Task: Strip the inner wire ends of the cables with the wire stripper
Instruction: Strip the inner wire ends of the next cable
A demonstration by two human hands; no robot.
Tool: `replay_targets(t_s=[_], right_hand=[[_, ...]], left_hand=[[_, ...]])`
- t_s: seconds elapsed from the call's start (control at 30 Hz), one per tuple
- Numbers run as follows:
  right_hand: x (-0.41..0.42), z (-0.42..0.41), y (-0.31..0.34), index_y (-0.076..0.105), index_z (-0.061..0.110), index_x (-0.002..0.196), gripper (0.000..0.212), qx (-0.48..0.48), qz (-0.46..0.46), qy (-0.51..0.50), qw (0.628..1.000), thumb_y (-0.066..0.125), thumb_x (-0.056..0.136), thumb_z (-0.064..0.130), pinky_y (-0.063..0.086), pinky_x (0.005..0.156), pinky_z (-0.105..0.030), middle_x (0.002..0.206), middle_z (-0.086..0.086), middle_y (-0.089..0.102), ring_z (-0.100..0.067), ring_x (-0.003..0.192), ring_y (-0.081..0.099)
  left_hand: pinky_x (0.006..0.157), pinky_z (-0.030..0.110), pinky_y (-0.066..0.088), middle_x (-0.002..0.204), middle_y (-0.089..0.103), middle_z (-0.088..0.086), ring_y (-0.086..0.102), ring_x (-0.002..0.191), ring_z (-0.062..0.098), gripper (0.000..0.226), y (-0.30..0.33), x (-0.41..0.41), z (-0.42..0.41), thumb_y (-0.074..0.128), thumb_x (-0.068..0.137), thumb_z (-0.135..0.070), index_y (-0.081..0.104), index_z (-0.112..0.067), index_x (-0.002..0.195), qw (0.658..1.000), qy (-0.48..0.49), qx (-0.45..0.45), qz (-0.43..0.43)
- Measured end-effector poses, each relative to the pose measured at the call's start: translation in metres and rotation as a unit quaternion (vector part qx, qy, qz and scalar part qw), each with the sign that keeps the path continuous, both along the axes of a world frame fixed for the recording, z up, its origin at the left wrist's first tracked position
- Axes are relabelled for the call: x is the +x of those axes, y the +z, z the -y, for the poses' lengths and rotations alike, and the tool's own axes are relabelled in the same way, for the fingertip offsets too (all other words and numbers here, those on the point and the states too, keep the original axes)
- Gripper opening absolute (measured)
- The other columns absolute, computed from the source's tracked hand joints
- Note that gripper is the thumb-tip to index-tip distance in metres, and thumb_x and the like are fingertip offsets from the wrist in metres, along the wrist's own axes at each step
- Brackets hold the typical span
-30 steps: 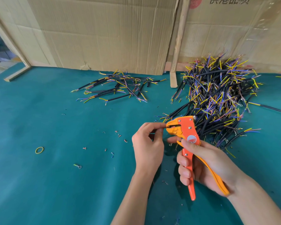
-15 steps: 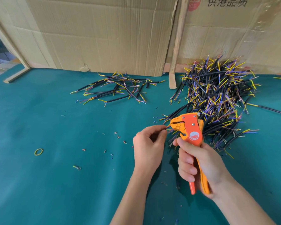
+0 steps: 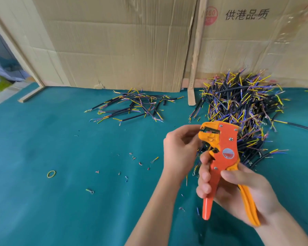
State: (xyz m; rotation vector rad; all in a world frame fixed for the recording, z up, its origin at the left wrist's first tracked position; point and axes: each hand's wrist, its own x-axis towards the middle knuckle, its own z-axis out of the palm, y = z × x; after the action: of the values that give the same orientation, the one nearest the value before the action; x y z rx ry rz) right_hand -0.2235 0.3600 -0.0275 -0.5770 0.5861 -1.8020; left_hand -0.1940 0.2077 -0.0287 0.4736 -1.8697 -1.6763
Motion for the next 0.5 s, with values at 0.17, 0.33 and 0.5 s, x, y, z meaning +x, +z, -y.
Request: replay_targets(t_s=[0.17,0.33,0.5], right_hand=[[0.003,0.004,-0.002,0.065,0.001,0.115,0.048,0.028,0.001,-0.034,0.999,0.086,0.073,0.009,0.054,0.072,-0.045,0.09,-0.024,0.06,-0.035,0.073,0.061],[0.009,0.012,-0.007,0.068,0.0,0.111,0.054,0.074,0.001,-0.067,0.995,0.091,0.063,0.008,0.054,0.07,-0.047,0.089,-0.025,0.058,-0.037,0.073,0.059],[0.013,0.014,-0.006,0.069,0.0,0.111,0.052,0.088,-0.004,-0.062,0.994,0.09,0.063,0.007,0.055,0.073,-0.047,0.092,-0.027,0.06,-0.037,0.076,0.061]], left_hand=[[0.086,0.028,0.052,0.102,0.074,0.001,0.067,0.091,0.01,0.019,0.025,-0.044,0.044,0.061,0.094,-0.017,0.074,-0.016,0.108,0.966,0.012,-0.229,0.116],[0.1,0.048,0.044,0.134,0.045,0.019,0.044,0.126,0.041,0.053,0.007,-0.039,0.122,0.045,0.09,-0.006,0.05,-0.019,0.141,0.854,0.124,-0.328,0.386],[0.098,0.046,0.044,0.133,0.046,0.018,0.042,0.126,0.037,0.06,-0.02,-0.033,0.152,0.045,0.091,0.002,0.049,-0.024,0.146,0.845,0.08,-0.379,0.368]])
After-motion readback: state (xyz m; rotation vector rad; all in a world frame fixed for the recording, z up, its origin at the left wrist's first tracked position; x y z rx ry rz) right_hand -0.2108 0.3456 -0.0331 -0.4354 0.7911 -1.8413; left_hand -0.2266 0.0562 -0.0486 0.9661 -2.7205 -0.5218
